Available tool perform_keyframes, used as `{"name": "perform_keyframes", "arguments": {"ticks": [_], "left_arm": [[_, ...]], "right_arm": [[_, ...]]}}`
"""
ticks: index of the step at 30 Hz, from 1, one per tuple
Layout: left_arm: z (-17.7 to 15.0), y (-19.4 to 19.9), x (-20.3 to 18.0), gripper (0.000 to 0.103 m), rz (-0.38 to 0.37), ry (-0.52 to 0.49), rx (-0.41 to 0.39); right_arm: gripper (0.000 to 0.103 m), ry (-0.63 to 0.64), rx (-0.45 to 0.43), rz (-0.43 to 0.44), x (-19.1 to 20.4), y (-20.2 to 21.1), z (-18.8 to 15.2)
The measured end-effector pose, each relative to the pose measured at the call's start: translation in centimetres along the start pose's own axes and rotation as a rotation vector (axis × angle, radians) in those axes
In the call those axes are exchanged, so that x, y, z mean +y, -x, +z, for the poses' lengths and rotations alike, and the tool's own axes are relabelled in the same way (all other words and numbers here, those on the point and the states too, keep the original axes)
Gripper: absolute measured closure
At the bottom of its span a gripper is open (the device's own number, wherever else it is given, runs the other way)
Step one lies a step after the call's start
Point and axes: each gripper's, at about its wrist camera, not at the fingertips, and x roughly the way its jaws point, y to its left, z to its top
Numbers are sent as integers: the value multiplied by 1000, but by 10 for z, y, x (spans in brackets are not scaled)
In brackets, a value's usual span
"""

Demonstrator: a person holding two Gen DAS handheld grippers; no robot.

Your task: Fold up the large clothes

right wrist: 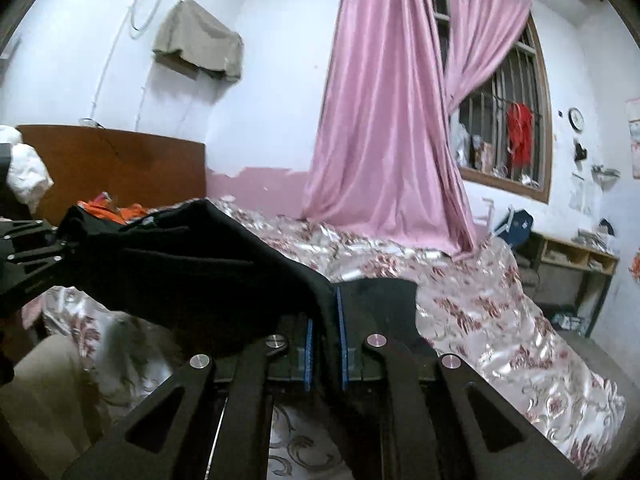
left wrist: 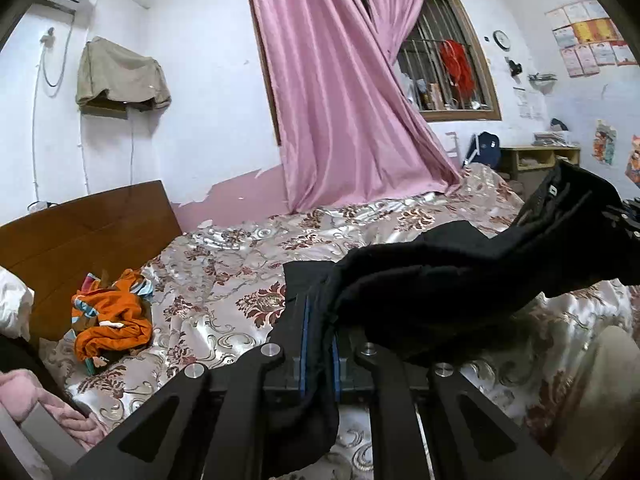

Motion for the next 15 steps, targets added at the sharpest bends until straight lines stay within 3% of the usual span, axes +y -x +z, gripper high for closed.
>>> {"name": "perform_keyframes", "arguments": {"ticks": [8,15], "left_arm": [[15,17,3,95,-5,-44,-35],[38,-15,-5,95,11,-94,-57]], "right_arm": [[95,73,-41,29,5,27,11],[96,81,-40,-4,0,-2,30]]}}
